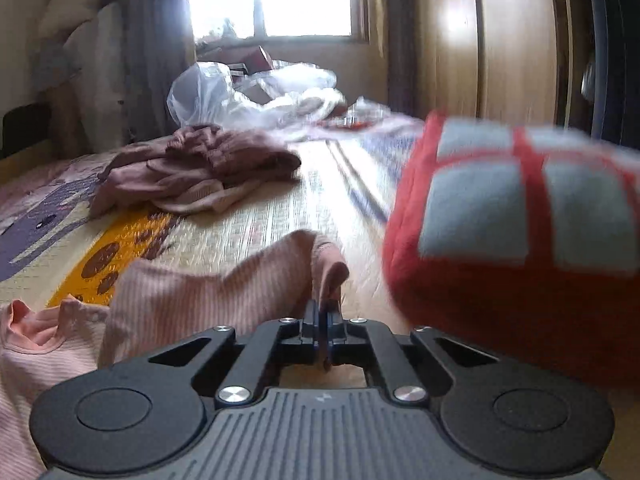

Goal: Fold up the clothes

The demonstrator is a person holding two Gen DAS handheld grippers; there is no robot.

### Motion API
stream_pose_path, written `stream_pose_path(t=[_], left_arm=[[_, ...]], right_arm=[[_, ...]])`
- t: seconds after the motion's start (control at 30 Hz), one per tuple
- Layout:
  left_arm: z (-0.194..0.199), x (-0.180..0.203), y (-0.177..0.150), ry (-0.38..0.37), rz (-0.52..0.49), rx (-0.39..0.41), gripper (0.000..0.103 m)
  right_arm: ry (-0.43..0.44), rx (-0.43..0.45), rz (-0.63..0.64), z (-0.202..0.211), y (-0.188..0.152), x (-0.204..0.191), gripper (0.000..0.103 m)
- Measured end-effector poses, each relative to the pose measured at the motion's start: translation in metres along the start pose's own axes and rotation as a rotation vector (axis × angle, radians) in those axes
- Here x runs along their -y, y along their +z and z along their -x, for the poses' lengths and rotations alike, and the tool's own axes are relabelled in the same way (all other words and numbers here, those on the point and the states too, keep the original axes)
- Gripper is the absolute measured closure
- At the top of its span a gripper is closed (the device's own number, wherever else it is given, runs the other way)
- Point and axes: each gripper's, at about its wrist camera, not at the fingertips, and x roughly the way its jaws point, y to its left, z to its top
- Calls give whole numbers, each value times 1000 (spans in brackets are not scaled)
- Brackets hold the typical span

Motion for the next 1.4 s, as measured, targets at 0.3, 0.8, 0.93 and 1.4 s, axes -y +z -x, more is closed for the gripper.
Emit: stream_pose_path(t=[0.3,0.8,0.93,1.4], left_arm=[[-1,-2,1,0,8,-2,0],[-1,1,1,8,8,-2,0],[-1,2,0,12,12,2,0],[0,2,-1,16,19,7,0]], right_arm=[[-129,138,48,44,27,8,100],[-283,281,-21,64,19,10,75],[89,176,41,48,4,-29,78],[52,-160,193,-25,-17,-33,73]])
